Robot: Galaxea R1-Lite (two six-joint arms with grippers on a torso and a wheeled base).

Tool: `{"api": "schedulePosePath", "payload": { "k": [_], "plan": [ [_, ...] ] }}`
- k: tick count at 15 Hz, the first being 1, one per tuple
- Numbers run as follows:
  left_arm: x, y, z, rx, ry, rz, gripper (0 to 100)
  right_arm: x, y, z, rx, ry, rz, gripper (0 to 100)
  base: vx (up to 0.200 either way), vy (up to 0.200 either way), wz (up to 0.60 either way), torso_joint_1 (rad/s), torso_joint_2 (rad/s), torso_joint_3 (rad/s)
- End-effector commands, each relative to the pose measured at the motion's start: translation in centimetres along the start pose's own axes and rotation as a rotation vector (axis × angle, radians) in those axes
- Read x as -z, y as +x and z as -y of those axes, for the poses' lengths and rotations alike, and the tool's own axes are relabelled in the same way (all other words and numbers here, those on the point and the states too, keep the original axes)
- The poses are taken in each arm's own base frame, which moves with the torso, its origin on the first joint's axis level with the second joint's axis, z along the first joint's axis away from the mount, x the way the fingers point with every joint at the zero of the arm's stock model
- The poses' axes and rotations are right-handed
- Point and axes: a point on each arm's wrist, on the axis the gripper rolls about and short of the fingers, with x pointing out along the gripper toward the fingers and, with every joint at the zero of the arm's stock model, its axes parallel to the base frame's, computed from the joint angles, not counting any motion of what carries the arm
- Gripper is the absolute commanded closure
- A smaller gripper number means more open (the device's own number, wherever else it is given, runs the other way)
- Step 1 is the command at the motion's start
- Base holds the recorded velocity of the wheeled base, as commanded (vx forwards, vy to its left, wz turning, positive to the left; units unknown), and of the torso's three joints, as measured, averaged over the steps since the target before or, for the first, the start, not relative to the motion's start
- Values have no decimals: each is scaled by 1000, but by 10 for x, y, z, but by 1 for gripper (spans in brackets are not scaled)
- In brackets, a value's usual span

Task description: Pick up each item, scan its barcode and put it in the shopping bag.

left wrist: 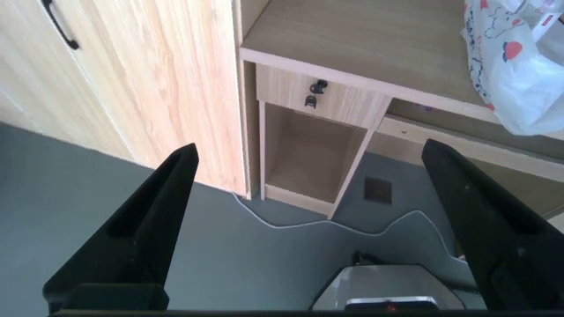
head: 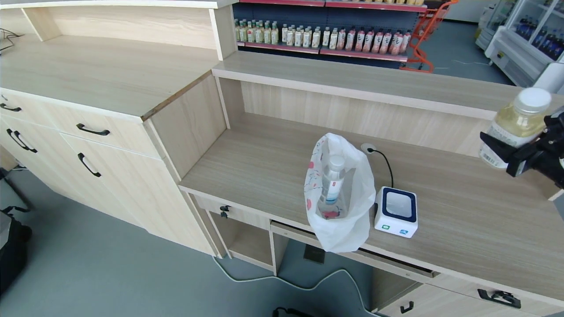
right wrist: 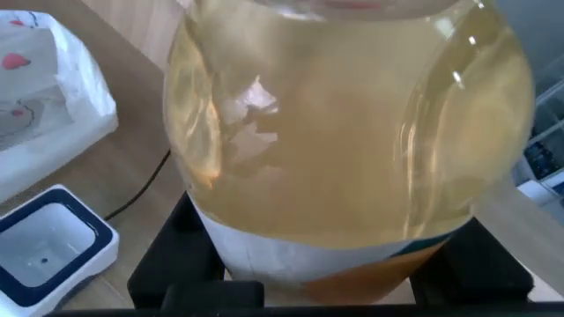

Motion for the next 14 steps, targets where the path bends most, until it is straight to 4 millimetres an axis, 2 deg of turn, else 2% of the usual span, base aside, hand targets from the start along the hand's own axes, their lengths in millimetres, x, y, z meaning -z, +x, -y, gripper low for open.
{"api": "schedulePosePath", "payload": {
  "k": [1, 3, 4, 5, 7, 9, 12, 14],
  "plan": [
    [0, 0, 0, 0, 0, -1, 0, 9, 37, -29, 2, 81, 14, 100, 0, 0, 600, 7, 12, -2],
    [0, 0, 0, 0, 0, -1, 0, 20, 59, -52, -59, 192, 18, 100, 0, 0, 0, 0, 0, 0],
    [0, 0, 0, 0, 0, -1, 0, 22, 62, -56, -71, 205, 15, 100, 0, 0, 0, 0, 0, 0],
    [0, 0, 0, 0, 0, -1, 0, 40, 73, -73, -112, 271, -23, 100, 0, 0, 0, 0, 0, 0],
    [0, 0, 0, 0, 0, -1, 0, 54, 85, -85, -136, 357, -42, 100, 0, 0, 0, 0, 0, 0],
    [0, 0, 0, 0, 0, -1, 0, 59, 98, -96, -160, 434, -37, 100, 0, 0, 0, 0, 0, 0],
    [0, 0, 0, 0, 0, -1, 0, 68, 114, -111, -185, 456, -31, 100, 0, 0, 0, 0, 0, 0],
    [0, 0, 0, 0, 0, -1, 0, 79, 117, -123, -211, 470, -60, 100, 0, 0, 0, 0, 0, 0]
  ]
}}
